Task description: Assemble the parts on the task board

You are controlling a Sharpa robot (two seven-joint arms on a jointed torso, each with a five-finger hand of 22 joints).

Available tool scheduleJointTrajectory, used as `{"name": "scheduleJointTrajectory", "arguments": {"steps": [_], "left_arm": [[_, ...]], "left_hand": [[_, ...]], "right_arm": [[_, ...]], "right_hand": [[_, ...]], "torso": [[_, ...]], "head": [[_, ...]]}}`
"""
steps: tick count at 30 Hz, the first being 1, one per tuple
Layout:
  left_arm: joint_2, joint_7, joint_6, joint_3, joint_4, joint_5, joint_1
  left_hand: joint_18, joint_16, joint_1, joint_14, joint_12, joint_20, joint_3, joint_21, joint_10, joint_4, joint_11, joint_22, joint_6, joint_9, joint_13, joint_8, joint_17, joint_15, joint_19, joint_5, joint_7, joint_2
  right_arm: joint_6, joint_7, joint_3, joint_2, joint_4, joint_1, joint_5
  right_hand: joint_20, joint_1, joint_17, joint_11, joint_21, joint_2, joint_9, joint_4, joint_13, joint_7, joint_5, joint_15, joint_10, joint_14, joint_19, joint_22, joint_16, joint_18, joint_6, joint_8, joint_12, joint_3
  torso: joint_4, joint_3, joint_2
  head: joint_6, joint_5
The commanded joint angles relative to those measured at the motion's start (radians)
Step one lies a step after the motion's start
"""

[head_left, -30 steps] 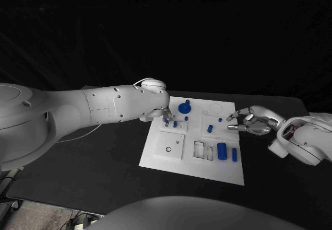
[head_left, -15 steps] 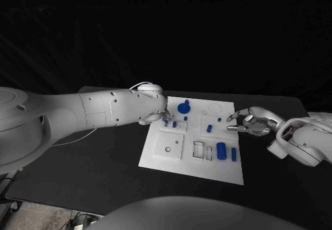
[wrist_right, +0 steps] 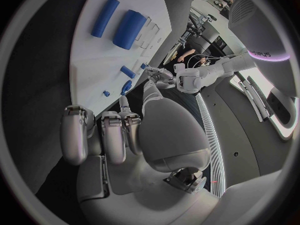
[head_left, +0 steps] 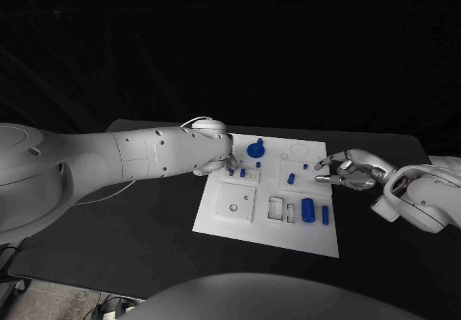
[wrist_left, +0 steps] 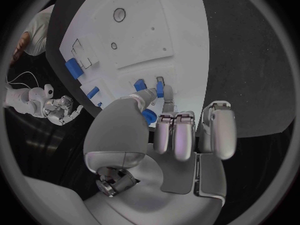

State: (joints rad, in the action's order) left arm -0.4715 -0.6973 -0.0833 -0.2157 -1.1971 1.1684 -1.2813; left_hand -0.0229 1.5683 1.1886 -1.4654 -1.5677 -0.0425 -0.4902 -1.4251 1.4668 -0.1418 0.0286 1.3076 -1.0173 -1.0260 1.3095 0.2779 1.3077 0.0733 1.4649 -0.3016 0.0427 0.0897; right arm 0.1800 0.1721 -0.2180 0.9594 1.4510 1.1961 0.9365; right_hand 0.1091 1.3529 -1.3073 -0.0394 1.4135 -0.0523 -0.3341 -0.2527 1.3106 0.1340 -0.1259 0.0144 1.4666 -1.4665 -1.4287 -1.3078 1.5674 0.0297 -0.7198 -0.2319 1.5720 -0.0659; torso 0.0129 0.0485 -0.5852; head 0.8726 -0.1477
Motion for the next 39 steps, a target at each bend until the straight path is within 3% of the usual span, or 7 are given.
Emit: {"name": "scheduleJointTrajectory", "arguments": {"steps": [1,23,27,32,39], "left_arm": [[0.003,-0.041,-0.035,0.0,0.003,0.001,0.001],[0.009,-0.045,-0.058,-0.001,0.012,0.002,0.002],[0.01,-0.046,-0.064,-0.001,0.013,0.003,0.004],[0.01,-0.046,-0.07,-0.001,0.014,0.004,0.005],[0.01,-0.05,-0.085,-0.001,0.016,0.006,0.007]], "left_hand": [[-0.018,0.002,-0.009,-0.105,-0.003,0.005,0.0,0.005,0.104,-0.008,0.002,0.185,0.002,-0.001,0.261,-0.003,0.263,0.003,0.003,0.007,-0.007,-0.002],[-0.022,0.002,-0.013,-0.105,-0.003,0.004,0.004,0.019,0.104,-0.011,0.0,0.178,0.007,0.0,0.261,-0.008,0.263,0.001,-0.006,0.013,-0.005,-0.002],[-0.023,0.002,-0.023,-0.105,-0.003,0.002,0.017,0.026,0.104,-0.02,-0.003,0.176,0.013,0.003,0.261,-0.015,0.263,-0.001,-0.008,0.052,-0.002,-0.005],[-0.024,0.002,-0.043,-0.105,-0.003,-0.002,0.045,0.032,0.104,-0.04,-0.009,0.174,0.025,0.009,0.261,-0.027,0.263,-0.006,-0.01,0.071,0.005,-0.009],[-0.025,0.002,-0.06,-0.105,-0.003,-0.008,0.086,0.039,0.104,-0.065,-0.016,0.173,0.033,0.029,0.261,-0.048,0.263,-0.012,-0.011,0.124,0.014,-0.016]], "right_arm": [[-0.003,0.009,0.0,0.0,0.001,-0.001,0.001],[-0.004,0.009,0.0,0.0,0.002,-0.002,0.001],[-0.005,0.009,0.0,0.0,0.002,-0.002,0.001],[-0.005,0.009,0.0,-0.001,0.002,-0.002,0.001],[-0.006,0.008,0.0,-0.002,0.001,-0.002,0.001]], "right_hand": [[-0.001,0.003,-0.263,-0.008,-0.005,-0.009,0.002,0.002,0.26,0.0,-0.006,-0.01,0.104,-0.104,0.005,-0.201,0.003,0.017,-0.006,0.005,-0.001,-0.003],[-0.001,0.004,-0.263,-0.009,-0.005,-0.009,0.002,0.003,0.26,0.0,-0.006,-0.01,0.104,-0.104,0.005,-0.201,0.003,0.017,-0.007,0.005,-0.001,-0.004],[-0.001,0.004,-0.263,-0.009,-0.005,-0.009,0.002,0.003,0.26,0.0,-0.006,-0.01,0.104,-0.104,0.005,-0.201,0.003,0.017,-0.007,0.005,-0.001,-0.004],[-0.001,0.004,-0.263,-0.009,-0.005,-0.009,0.002,0.003,0.26,0.0,-0.006,-0.01,0.104,-0.104,0.005,-0.201,0.003,0.017,-0.007,0.005,-0.001,-0.004],[-0.001,0.004,-0.263,-0.009,-0.005,-0.009,0.002,0.003,0.26,0.0,-0.006,-0.01,0.104,-0.104,0.005,-0.201,0.003,0.017,-0.007,0.005,-0.001,-0.004]], "torso": [[0.0001,0.0004,0.0],[0.0004,0.0003,0.0],[-0.0001,0.0001,0.0],[-0.0001,0.0002,0.0],[0.0,0.0002,0.0]], "head": [[0.0,-0.001],[0.0,0.0],[0.0,0.0],[0.0,-0.001],[0.0,-0.003]]}}
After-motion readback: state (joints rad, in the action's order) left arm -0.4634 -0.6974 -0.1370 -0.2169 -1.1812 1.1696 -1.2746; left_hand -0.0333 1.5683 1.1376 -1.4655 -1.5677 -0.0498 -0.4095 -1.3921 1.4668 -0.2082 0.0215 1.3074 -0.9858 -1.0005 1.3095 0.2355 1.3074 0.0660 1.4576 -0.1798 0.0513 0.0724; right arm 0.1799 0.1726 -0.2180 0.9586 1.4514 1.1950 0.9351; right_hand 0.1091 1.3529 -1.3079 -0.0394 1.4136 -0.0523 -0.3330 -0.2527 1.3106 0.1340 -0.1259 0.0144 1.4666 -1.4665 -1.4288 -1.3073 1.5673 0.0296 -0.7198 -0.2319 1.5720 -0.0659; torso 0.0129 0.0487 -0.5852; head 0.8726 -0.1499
